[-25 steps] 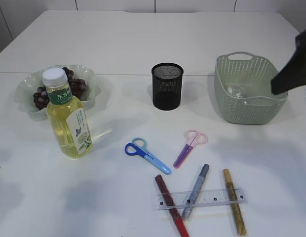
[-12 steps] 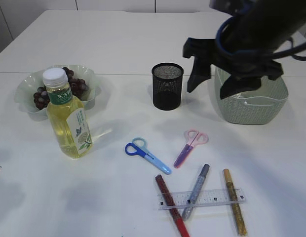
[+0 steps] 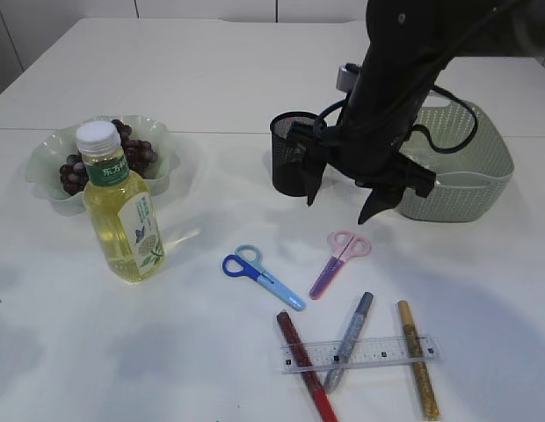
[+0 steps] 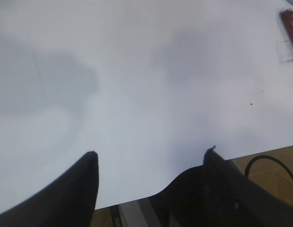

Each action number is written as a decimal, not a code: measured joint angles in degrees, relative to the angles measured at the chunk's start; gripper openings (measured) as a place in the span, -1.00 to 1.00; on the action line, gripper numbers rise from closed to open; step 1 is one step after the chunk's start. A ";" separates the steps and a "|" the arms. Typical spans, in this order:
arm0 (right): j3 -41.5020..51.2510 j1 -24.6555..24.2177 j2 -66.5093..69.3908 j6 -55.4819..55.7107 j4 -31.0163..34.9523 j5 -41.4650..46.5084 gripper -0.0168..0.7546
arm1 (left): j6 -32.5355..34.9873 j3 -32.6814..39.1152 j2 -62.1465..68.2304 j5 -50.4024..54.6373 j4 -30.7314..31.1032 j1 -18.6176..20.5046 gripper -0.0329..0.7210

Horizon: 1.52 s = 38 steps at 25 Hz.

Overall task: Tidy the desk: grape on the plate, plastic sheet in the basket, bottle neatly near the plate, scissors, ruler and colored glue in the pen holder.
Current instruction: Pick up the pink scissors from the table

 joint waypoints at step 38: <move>-0.54 -2.55 10.74 9.45 -2.01 -2.71 0.42 | 0.00 0.00 0.00 0.00 0.00 0.00 0.41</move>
